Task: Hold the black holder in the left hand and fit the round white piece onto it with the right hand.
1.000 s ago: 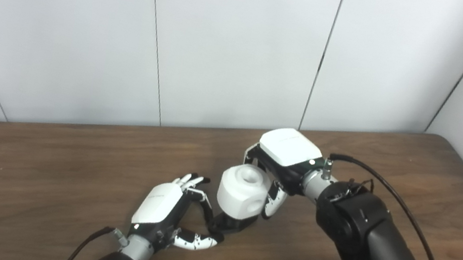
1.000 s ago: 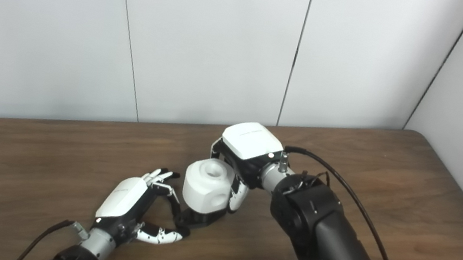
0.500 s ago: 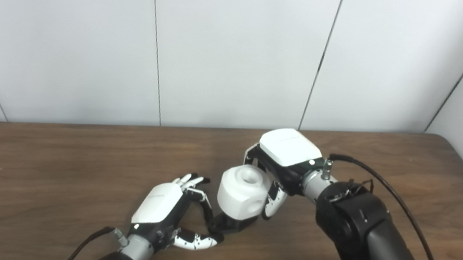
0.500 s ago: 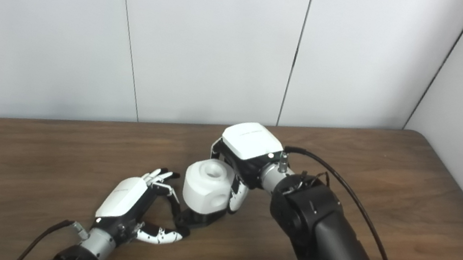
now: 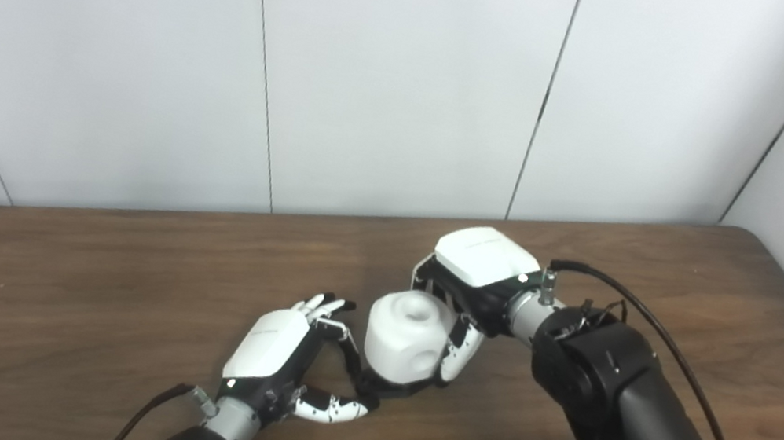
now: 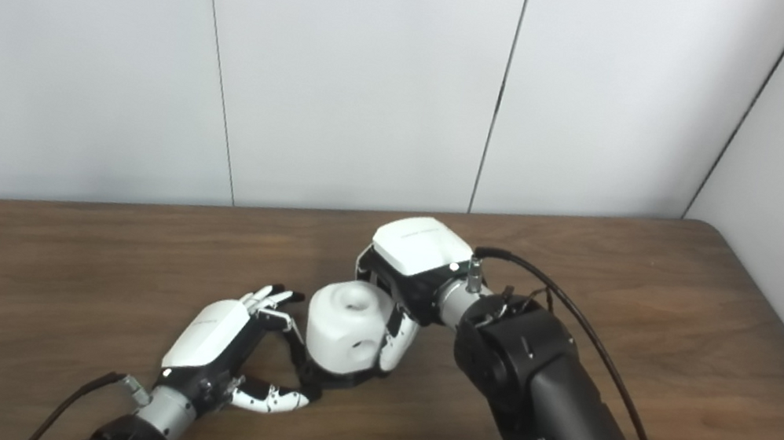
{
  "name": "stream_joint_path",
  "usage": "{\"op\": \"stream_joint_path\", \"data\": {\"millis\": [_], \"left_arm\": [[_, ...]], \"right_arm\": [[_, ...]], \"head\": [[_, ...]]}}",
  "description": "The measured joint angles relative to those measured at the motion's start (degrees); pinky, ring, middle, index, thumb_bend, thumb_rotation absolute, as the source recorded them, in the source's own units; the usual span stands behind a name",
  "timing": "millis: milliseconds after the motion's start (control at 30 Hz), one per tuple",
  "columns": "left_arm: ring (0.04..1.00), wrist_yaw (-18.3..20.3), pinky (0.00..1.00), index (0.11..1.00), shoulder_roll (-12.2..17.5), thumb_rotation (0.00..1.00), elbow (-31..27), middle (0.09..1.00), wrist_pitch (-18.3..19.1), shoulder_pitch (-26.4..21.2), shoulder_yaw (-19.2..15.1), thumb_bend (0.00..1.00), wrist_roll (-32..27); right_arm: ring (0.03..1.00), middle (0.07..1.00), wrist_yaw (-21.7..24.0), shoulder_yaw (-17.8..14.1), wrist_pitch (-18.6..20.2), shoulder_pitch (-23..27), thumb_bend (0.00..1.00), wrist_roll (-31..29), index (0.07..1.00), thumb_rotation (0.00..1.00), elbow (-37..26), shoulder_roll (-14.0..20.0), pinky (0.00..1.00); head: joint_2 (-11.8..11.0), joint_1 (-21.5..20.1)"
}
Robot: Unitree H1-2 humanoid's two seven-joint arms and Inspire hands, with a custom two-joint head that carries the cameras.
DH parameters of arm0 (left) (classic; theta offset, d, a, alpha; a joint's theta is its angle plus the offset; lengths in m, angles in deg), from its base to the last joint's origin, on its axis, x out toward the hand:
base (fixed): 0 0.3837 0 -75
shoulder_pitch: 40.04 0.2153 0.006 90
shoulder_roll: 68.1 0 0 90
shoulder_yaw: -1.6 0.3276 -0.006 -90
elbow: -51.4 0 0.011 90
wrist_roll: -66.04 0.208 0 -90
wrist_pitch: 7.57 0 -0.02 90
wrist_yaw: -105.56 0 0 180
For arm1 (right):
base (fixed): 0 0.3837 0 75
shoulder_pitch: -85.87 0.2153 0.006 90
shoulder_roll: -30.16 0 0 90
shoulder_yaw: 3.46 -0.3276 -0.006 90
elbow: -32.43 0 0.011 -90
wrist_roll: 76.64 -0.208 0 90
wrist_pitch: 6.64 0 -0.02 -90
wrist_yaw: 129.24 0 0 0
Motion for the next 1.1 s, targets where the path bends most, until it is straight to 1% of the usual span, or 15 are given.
{"op": "stream_joint_path", "data": {"millis": [67,200,400,500,600,633,700,767,900,933,1033,1067,1100], "left_arm": [[0.975,0.0,0.93,0.612,0.0,0.06,0.0,0.91,0.0,0.0,0.0,0.9,0.0],[0.979,0.0,0.94,0.615,0.0,0.06,0.0,0.913,0.0,0.0,0.0,0.9,0.0],[0.975,0.0,0.94,0.611,0.0,0.06,0.0,0.91,-0.1,0.0,0.0,0.9,0.0],[0.976,0.0,0.94,0.615,0.0,0.06,0.0,0.911,-0.1,0.0,0.0,0.9,0.0],[0.977,0.0,0.94,0.617,0.0,0.07,0.0,0.913,-0.1,0.0,0.0,0.9,0.0],[0.977,0.0,0.94,0.616,0.0,0.07,0.0,0.912,-0.1,0.0,0.0,0.9,0.0],[0.978,0.0,0.94,0.617,0.0,0.07,0.0,0.912,-0.1,0.0,0.0,0.9,0.0],[0.977,0.0,0.94,0.618,0.0,0.07,0.1,0.913,-0.1,0.0,0.0,0.9,0.0],[0.985,0.0,0.94,0.641,0.0,0.07,0.1,0.925,-0.2,0.0,-0.1,0.93,-0.2],[0.989,0.0,0.94,0.658,0.0,0.09,0.1,0.933,-0.2,0.0,-0.2,0.94,-0.2],[0.999,0.2,0.97,0.732,0.1,0.16,0.1,0.973,-0.2,-0.1,-0.2,0.97,-0.4],[1.0,0.7,0.98,0.771,0.3,0.19,0.0,0.989,-0.2,-0.2,-0.2,0.99,-0.6],[1.0,1.5,0.98,0.784,0.4,0.2,-0.1,0.995,-0.1,-0.3,-0.2,1.0,-0.9]], "right_arm": [[0.658,0.673,0.2,0.0,-0.1,0.0,1.0,-0.3,0.677,0.34,-0.1,0.0,0.6],[0.686,0.711,0.6,0.0,-0.2,0.0,1.0,-0.8,0.714,0.35,-0.7,0.1,0.61],[0.697,0.727,0.8,-0.1,-0.2,0.0,1.0,-1.4,0.745,0.38,-1.3,0.3,0.62],[0.697,0.732,1.5,-0.1,-0.1,0.0,1.0,-1.9,0.755,0.42,-1.4,0.3,0.62],[0.71,0.742,2.1,-0.3,0.0,0.0,1.0,-2.0,0.763,0.42,-1.4,0.3,0.64],[0.722,0.751,2.2,-0.4,0.1,0.0,1.0,-2.1,0.768,0.43,-1.4,0.3,0.65],[0.773,0.79,2.9,-0.7,0.4,0.0,1.0,-2.7,0.801,0.42,-1.4,0.3,0.71],[0.842,0.845,4.0,-1.3,1.6,0.0,1.0,-3.8,0.849,0.43,-1.6,0.2,0.8],[0.945,0.932,7.5,-2.4,4.6,0.0,1.0,-6.5,0.91,0.44,-2.0,0.3,0.9],[0.97,0.953,8.1,-2.7,5.6,0.0,1.0,-7.4,0.926,0.43,-2.3,0.3,0.93],[0.997,0.984,9.3,-4.8,8.9,-0.1,1.0,-12.1,0.954,0.43,-2.9,0.1,0.95],[0.999,0.994,9.3,-5.9,10.0,-0.3,1.0,-14.2,0.967,0.44,-2.9,0.0,0.95],[1.0,0.997,9.1,-7.1,11.1,-0.5,1.0,-16.4,0.972,0.44,-2.9,-0.2,0.95]], "head": [[-0.1,0.0],[0.0,0.0],[-0.1,0.0],[-0.1,0.0],[-0.3,0.0],[-0.3,0.0],[-0.4,0.0],[-0.4,-0.1],[-0.6,0.0],[-0.8,0.0],[-0.9,0.1],[-1.0,0.3],[-1.1,0.4]]}}
